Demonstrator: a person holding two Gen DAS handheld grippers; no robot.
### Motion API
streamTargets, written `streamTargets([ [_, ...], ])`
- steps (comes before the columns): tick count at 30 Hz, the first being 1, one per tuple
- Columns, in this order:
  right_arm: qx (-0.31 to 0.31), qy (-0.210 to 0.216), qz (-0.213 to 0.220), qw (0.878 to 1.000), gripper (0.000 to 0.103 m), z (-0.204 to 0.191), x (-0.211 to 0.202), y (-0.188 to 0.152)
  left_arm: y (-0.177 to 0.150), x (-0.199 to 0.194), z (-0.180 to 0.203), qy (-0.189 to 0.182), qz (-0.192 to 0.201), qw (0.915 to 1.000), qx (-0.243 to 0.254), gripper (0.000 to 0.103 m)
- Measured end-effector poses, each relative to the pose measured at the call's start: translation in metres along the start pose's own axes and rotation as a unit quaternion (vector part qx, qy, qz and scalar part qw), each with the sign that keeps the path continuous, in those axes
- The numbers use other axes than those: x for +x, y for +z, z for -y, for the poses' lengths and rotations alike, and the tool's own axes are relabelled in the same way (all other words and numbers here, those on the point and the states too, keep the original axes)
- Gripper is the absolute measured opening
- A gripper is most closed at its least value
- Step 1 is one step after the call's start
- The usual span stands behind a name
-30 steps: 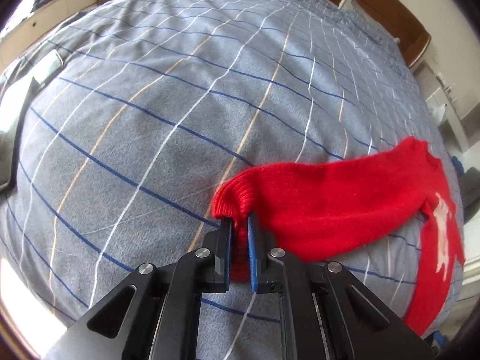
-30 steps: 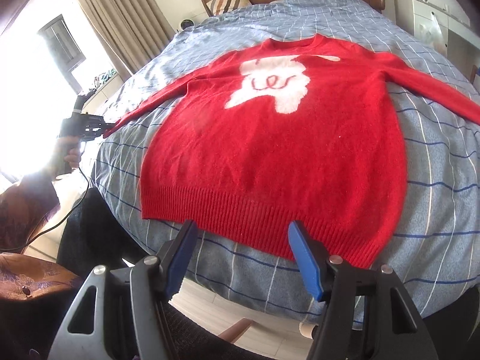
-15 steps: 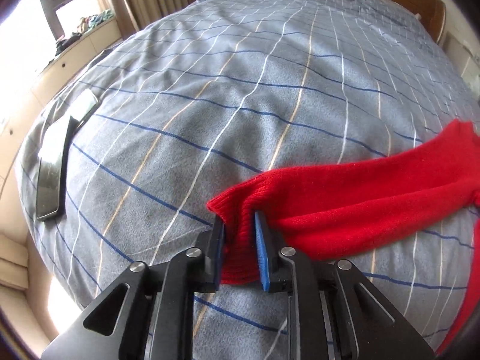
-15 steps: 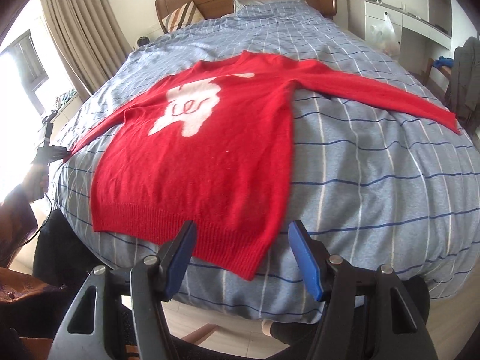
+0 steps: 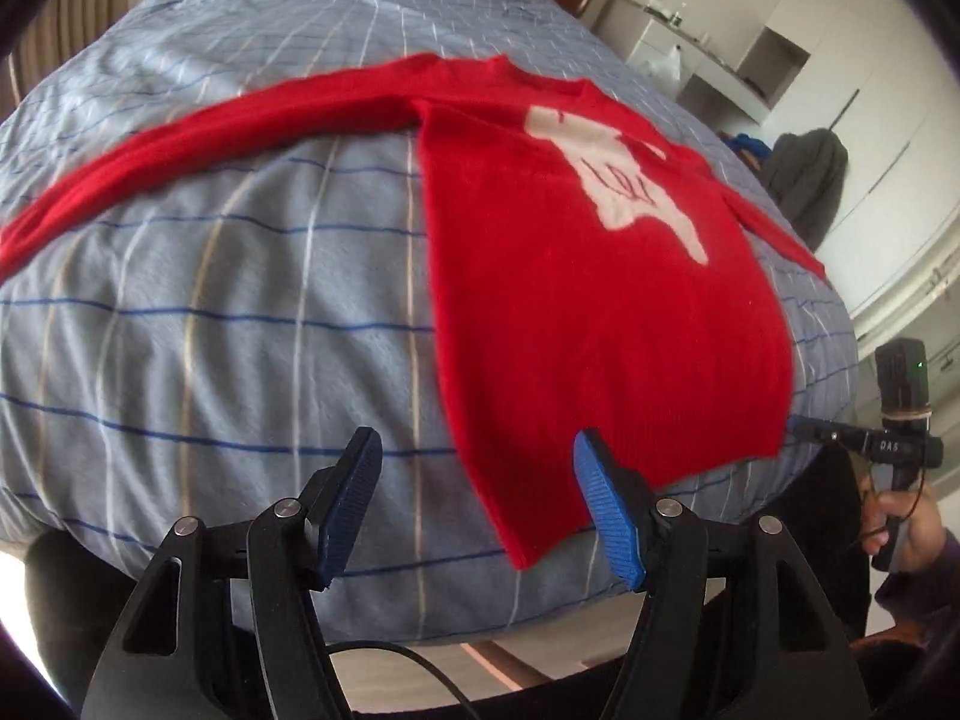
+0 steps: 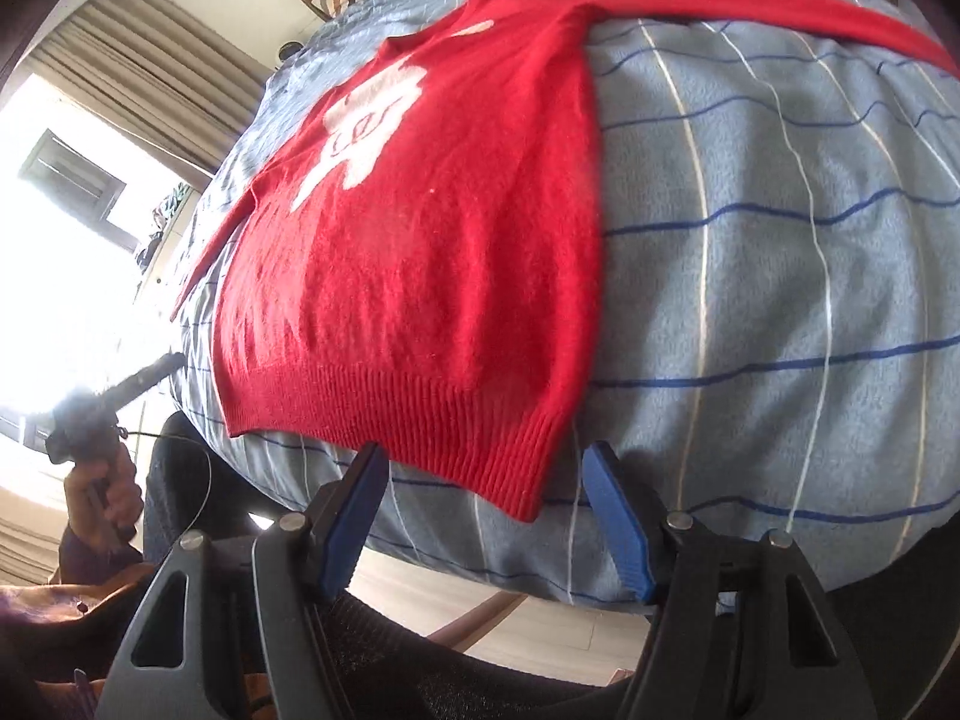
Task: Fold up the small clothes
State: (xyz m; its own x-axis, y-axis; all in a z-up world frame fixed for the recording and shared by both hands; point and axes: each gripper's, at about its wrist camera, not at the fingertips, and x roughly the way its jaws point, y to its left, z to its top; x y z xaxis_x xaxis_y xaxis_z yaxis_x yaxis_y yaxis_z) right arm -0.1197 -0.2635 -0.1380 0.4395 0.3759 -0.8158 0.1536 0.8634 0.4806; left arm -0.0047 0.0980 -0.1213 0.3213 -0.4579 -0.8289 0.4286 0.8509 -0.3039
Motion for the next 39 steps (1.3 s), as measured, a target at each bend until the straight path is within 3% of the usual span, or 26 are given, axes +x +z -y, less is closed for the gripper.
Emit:
streamTargets([
  [1, 0.005, 0.005, -0.007, 1.0, 0.052, 0.002, 0.005, -0.001, -0.005, 0.009, 0.002, -0.006, -0.012, 0.9999, -0.009, 0.066],
  [3, 0.006, 0.019, -0.02, 1.0, 0.031, 0.003, 0.015, -0.001, -0.012, 0.02, 0.005, -0.02, -0.025, 0.9993, -0.019, 0.064],
  [4, 0.001, 0.016, -0.024, 1.0, 0.024, 0.002, 0.02, -0.002, -0.016, 0.024, 0.007, -0.018, -0.026, 0.9993, -0.021, 0.055],
  [5, -0.004, 0.012, -0.026, 1.0, 0.006, 0.001, 0.024, -0.003, -0.017, 0.028, 0.009, -0.018, -0.03, 0.9992, -0.02, 0.047],
  [6, -0.007, 0.006, -0.027, 1.0, 0.005, 0.0, 0.026, -0.003, -0.019, 0.034, 0.012, -0.024, -0.041, 0.9987, -0.016, 0.011],
  [7, -0.006, -0.001, -0.025, 1.0, 0.005, 0.0, 0.026, -0.004, -0.021, 0.038, 0.015, -0.027, -0.055, 0.998, -0.013, 0.003],
  [12, -0.005, -0.054, -0.029, 0.998, 0.004, -0.005, 0.002, -0.009, -0.03, 0.013, 0.02, -0.003, -0.042, 0.9991, 0.004, 0.002],
  [15, -0.003, -0.084, -0.035, 0.996, 0.004, -0.007, -0.008, -0.015, -0.039, 0.012, 0.011, 0.01, -0.064, 0.9979, 0.003, 0.001],
  [20, 0.025, -0.103, -0.052, 0.993, 0.003, 0.018, 0.02, -0.016, -0.038, 0.03, 0.006, 0.029, -0.079, 0.9964, -0.008, 0.002],
  [22, 0.017, -0.109, -0.051, 0.993, 0.003, 0.015, 0.024, -0.011, -0.036, 0.031, 0.017, 0.047, -0.074, 0.9961, 0.01, 0.007],
  [24, 0.002, -0.11, -0.044, 0.993, 0.005, 0.007, 0.021, -0.008, -0.033, 0.026, 0.027, 0.074, -0.068, 0.9945, 0.027, 0.018],
  [25, -0.005, -0.11, -0.04, 0.993, 0.006, 0.004, 0.018, -0.007, -0.03, 0.023, 0.032, 0.091, -0.06, 0.9935, 0.032, 0.039],
  [26, -0.009, -0.108, -0.038, 0.993, 0.015, 0.002, 0.015, -0.006, -0.028, 0.016, 0.032, 0.107, -0.05, 0.9924, 0.036, 0.055],
  [27, -0.01, -0.108, -0.035, 0.994, 0.034, 0.001, 0.011, -0.006, -0.027, 0.006, 0.031, 0.118, -0.033, 0.9917, 0.039, 0.079],
  [28, -0.011, -0.111, -0.03, 0.993, 0.046, 0.001, 0.004, -0.008, -0.024, -0.004, 0.033, 0.127, -0.012, 0.9909, 0.043, 0.092],
  [29, -0.012, -0.112, -0.02, 0.993, 0.064, -0.001, -0.003, -0.008, -0.021, -0.014, 0.036, 0.137, 0.008, 0.9893, 0.049, 0.095],
  [30, -0.014, -0.116, -0.005, 0.993, 0.071, -0.002, -0.011, -0.008, -0.015, -0.022, 0.038, 0.148, 0.022, 0.9872, 0.055, 0.097],
  [35, -0.03, -0.178, 0.07, 0.981, 0.084, -0.019, -0.051, 0.007, 0.015, -0.036, 0.045, 0.199, 0.066, 0.975, 0.072, 0.099],
  [39, -0.07, -0.235, 0.107, 0.964, 0.095, -0.049, -0.062, 0.026, 0.037, -0.039, 0.048, 0.206, 0.093, 0.9721, 0.063, 0.099],
])
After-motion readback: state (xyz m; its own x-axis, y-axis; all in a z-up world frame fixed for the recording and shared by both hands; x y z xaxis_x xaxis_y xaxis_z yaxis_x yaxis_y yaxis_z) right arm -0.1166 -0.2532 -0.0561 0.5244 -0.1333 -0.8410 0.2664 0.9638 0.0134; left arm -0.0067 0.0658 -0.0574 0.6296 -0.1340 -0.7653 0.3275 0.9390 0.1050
